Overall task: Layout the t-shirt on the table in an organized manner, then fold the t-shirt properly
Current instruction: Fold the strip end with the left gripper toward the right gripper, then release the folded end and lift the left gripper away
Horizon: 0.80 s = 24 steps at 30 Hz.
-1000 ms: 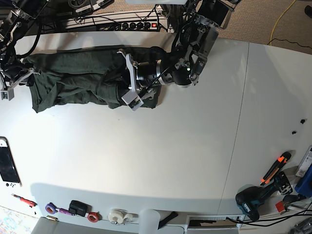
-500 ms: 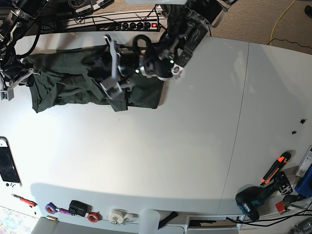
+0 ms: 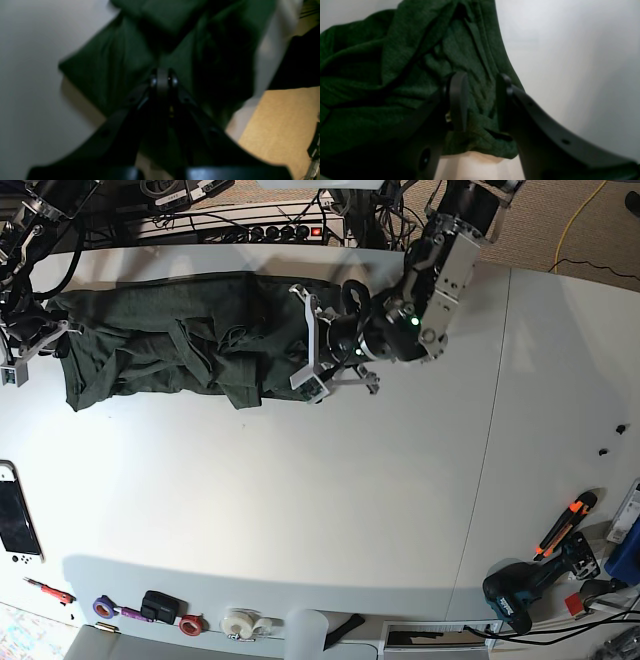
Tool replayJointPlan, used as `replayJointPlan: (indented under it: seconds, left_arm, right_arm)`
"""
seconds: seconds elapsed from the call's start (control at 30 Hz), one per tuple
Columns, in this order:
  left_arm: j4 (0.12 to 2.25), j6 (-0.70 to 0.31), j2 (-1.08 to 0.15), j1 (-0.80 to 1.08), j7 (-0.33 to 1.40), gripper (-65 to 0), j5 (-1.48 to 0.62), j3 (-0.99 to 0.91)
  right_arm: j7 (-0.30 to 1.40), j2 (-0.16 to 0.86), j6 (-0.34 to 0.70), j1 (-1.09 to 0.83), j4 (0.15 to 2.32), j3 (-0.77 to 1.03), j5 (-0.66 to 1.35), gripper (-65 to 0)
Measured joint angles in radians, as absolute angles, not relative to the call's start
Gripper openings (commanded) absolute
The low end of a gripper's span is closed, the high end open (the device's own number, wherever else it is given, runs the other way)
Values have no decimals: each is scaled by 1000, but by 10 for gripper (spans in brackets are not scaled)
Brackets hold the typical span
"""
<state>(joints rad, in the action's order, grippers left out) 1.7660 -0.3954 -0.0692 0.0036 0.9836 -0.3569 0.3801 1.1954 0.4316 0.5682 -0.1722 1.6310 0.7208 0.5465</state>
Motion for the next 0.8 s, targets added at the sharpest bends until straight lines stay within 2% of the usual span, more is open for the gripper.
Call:
replayJointPlan:
  seconds: [0.23,0.43,0.5,0.67,0.8]
  left_arm:
    - [1766,-384,-65,51,913,-650,-337,385]
    - [1766,-384,9,57,896,-650,-341,404]
    - [1766,-376,8,58,878,-650,-320,451]
    - [1765,-273,6,58,815,-650,-225,620]
    - [1765,-258,5,51,786,-650,-214,744]
  right_arm:
    - [1195,432,568,-172,1631,721,547,-458]
    - [1192,432,568,-172,1631,721,547,-458]
    - [1192,432,568,-173,1631,721,547,-458]
    - [1192,432,568,-172,1631,721,547,-458]
    - [1192,432,568,-172,1631,721,547,-458]
